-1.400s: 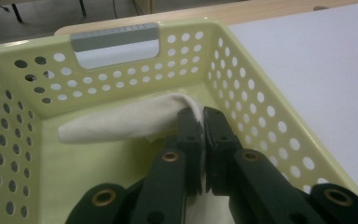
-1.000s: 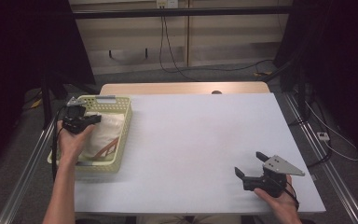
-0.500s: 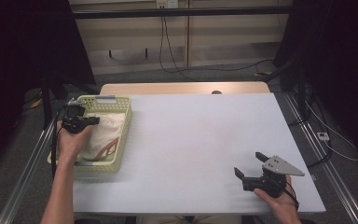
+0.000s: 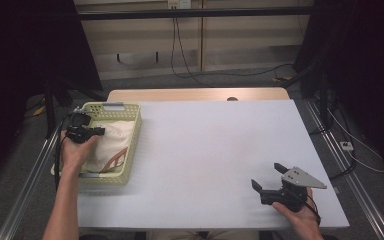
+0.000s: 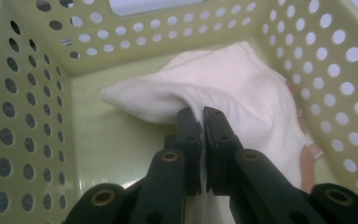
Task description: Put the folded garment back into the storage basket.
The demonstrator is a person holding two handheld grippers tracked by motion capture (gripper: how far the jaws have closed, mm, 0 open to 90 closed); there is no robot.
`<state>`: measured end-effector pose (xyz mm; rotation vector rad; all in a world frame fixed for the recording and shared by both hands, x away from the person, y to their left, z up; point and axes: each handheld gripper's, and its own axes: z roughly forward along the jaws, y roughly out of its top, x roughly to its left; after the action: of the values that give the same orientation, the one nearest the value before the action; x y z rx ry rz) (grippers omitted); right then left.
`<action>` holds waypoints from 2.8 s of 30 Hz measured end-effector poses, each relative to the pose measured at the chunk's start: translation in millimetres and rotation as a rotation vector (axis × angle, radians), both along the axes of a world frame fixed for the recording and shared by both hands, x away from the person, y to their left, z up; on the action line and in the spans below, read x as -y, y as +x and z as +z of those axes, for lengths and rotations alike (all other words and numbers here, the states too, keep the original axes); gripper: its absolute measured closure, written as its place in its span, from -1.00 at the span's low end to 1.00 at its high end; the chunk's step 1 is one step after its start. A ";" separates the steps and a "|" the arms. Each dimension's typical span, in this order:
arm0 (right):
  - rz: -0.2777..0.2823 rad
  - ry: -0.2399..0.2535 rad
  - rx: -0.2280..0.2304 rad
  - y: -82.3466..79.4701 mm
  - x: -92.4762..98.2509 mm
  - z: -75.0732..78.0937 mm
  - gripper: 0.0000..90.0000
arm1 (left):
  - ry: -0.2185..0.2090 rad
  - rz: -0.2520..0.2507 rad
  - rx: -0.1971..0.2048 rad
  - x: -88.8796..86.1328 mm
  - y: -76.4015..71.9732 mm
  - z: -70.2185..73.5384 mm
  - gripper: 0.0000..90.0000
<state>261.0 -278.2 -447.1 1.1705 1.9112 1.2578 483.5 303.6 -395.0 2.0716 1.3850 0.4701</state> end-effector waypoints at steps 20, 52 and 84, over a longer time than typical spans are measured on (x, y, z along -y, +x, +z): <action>0.001 -0.001 -0.001 0.4 -0.3 -0.3 -0.92 | 0.015 0.036 -0.091 -7.7 9.7 -16.0 0.92; 0.000 0.000 -0.002 0.1 0.7 -0.3 -0.92 | 0.055 0.080 -0.181 -16.3 19.5 -29.5 0.88; -0.005 0.004 -0.004 0.3 1.2 -0.2 -0.93 | 0.064 0.118 -0.198 -20.6 22.0 -32.1 0.51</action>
<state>261.3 -279.4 -447.4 1.1801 1.9080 1.2581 505.5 324.2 -427.1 2.1430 1.6334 0.3697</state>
